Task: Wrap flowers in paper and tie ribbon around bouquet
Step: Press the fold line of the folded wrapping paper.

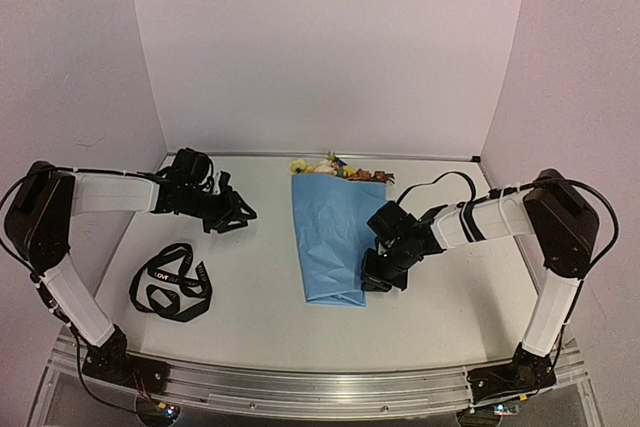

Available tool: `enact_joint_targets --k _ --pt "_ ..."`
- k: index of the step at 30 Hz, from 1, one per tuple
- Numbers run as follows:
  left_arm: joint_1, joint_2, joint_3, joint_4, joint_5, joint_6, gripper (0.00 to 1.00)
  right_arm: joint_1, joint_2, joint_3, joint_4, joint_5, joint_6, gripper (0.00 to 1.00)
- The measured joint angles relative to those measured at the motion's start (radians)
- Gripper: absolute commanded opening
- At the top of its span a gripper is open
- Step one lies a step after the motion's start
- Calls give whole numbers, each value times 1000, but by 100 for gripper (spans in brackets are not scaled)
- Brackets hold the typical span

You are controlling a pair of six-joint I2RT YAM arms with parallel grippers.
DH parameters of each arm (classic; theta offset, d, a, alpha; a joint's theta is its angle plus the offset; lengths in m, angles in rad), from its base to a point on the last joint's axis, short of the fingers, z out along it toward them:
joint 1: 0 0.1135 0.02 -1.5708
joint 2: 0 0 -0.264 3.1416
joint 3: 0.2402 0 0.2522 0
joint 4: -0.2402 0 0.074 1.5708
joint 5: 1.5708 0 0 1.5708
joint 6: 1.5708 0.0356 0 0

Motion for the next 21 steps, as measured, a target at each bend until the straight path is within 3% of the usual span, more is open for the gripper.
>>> enact_joint_targets --k 7,15,21 --pt "-168 -44 -73 24 -26 -32 33 -18 33 83 -128 11 -101 1" --pt "-221 -35 -144 83 -45 -105 33 -20 33 123 -239 25 -176 30" --pt "-222 -31 -144 97 -66 -107 33 -20 28 124 -265 25 -183 38"
